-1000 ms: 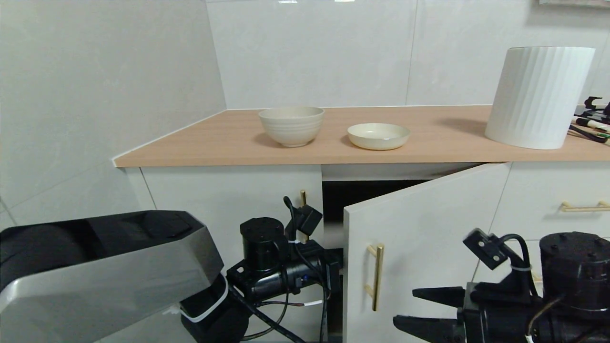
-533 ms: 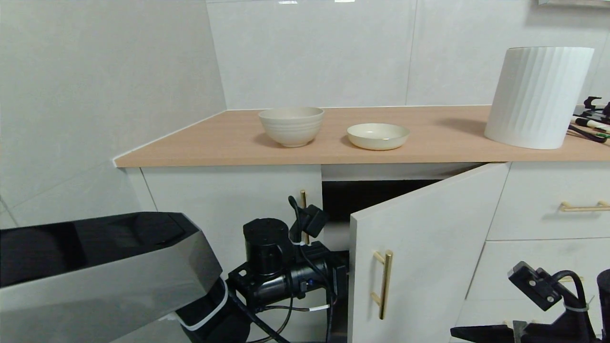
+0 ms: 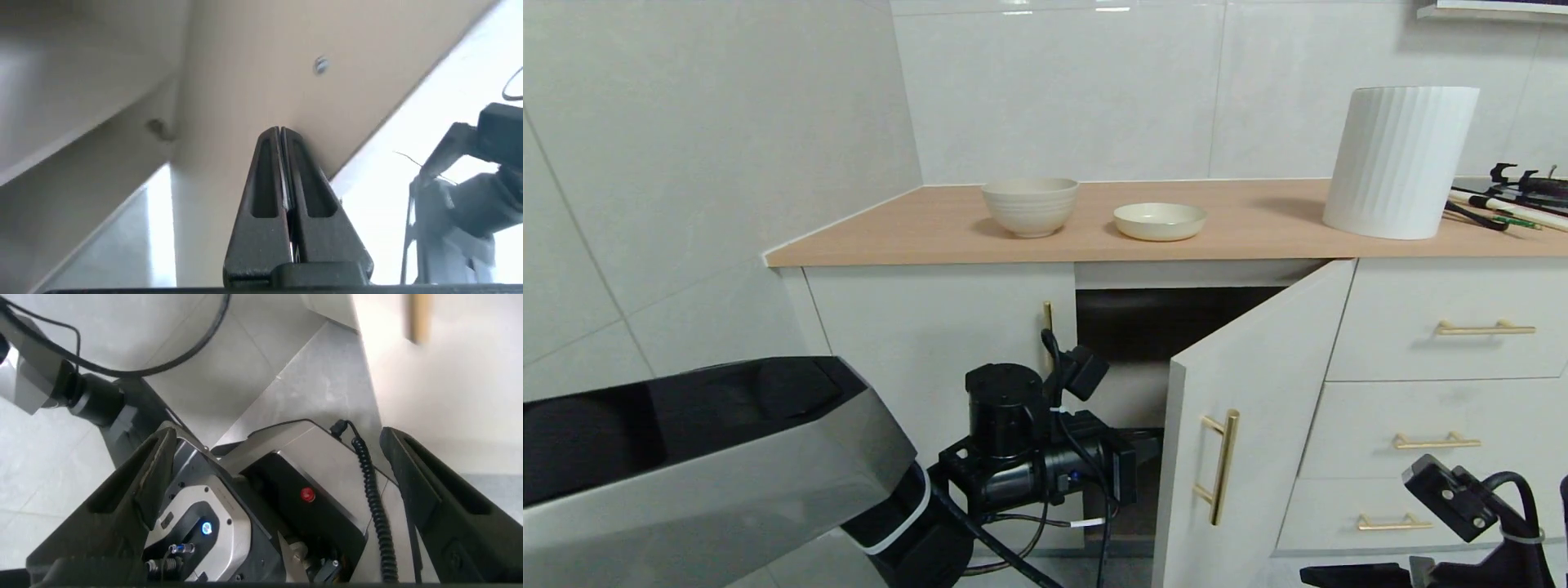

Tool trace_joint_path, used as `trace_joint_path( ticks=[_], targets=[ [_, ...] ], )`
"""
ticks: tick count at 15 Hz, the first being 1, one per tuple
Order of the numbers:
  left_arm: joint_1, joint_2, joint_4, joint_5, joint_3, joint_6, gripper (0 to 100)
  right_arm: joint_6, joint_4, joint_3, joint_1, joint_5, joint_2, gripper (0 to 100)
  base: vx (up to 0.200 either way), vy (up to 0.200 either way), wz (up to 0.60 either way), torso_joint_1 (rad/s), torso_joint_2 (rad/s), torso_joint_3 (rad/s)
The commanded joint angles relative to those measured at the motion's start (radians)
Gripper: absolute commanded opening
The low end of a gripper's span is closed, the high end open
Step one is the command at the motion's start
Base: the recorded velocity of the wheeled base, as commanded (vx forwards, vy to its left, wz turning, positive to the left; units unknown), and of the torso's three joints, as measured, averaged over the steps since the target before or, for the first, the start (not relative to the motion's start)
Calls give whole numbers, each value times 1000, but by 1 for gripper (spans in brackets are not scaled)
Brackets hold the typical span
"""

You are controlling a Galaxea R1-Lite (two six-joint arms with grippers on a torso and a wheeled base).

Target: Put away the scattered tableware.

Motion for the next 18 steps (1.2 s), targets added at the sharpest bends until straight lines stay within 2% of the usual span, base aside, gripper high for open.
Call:
trace_joint_path(
  ticks=[1,6,11,14,17,18],
  targets=[
    [-2,1,33,3,-34,0,0,0,-1,5,-1,0,3,100,0,0,0,0,0,0],
    [-4,-9,137,3,-112,-1,0,0,-1,5,1,0,3,100,0,0,0,0,0,0],
    [-2,-5,217,3,-194,-1,0,0,-1,6,3,0,3,100,-200,0,0,6,6,1],
    [-5,4,255,3,-241,-1,0,0,-1,8,3,0,0,100,0,0,0,0,0,0],
    [-25,18,258,6,-252,-1,0,0,-1,9,7,2,0,100,0,0,0,0,0,0],
    [-38,38,277,7,-283,-1,0,0,-1,9,16,3,0,100,0,0,0,0,0,0]
  ],
)
